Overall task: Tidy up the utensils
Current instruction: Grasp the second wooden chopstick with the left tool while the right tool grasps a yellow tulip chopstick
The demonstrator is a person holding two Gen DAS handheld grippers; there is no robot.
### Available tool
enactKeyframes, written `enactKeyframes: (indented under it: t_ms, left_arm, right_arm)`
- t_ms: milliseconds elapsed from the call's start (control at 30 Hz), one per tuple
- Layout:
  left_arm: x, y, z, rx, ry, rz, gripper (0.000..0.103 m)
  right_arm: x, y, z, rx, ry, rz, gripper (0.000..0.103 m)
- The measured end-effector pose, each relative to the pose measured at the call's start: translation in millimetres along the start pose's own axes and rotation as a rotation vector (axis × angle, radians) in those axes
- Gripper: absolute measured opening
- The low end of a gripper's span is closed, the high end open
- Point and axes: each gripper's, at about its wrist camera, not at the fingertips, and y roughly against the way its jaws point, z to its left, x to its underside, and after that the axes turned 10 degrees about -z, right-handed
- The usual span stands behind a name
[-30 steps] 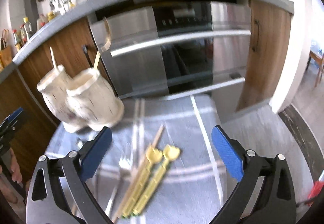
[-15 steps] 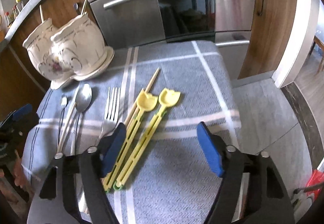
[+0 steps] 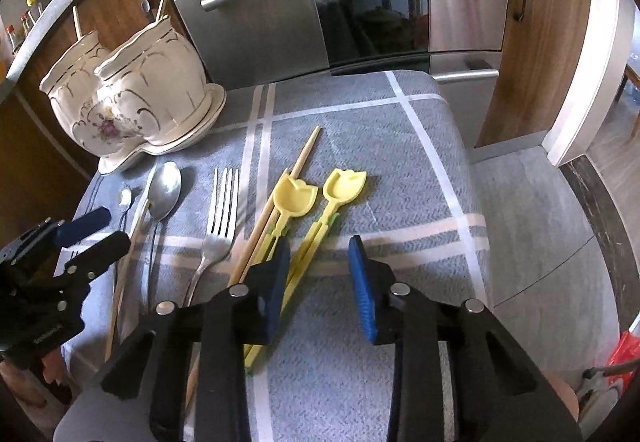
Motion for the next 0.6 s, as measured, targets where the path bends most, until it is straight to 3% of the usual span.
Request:
enactKeyframes:
  t_ms: [133, 300, 467, 600]
  left_arm:
    - [1.4, -11.4, 5.8, 0.011, 0.041, 0.035, 0.040]
    - [3.0, -14.7, 11.1, 0.033, 0.071, 0.042, 0.039]
    - [1.0, -16.2, 10.6, 0.025, 0.047, 0.054, 0.027]
    - [1.0, -16.9, 14.6, 0.032, 0.051, 0.062, 0.024]
  right_arm:
    - [-5.0, -4.2, -2.0, 0.002, -0.017, 0.010, 0.027]
    - [-14.3, -11.9, -2.8, 0.024, -0.014, 0.022, 0.027]
    - [-16.0, -15.4, 3.9, 0.054, 0.050, 0.039, 0.027]
    - [-15.8, -13.2, -2.5, 0.037, 0.041, 0.057, 0.022]
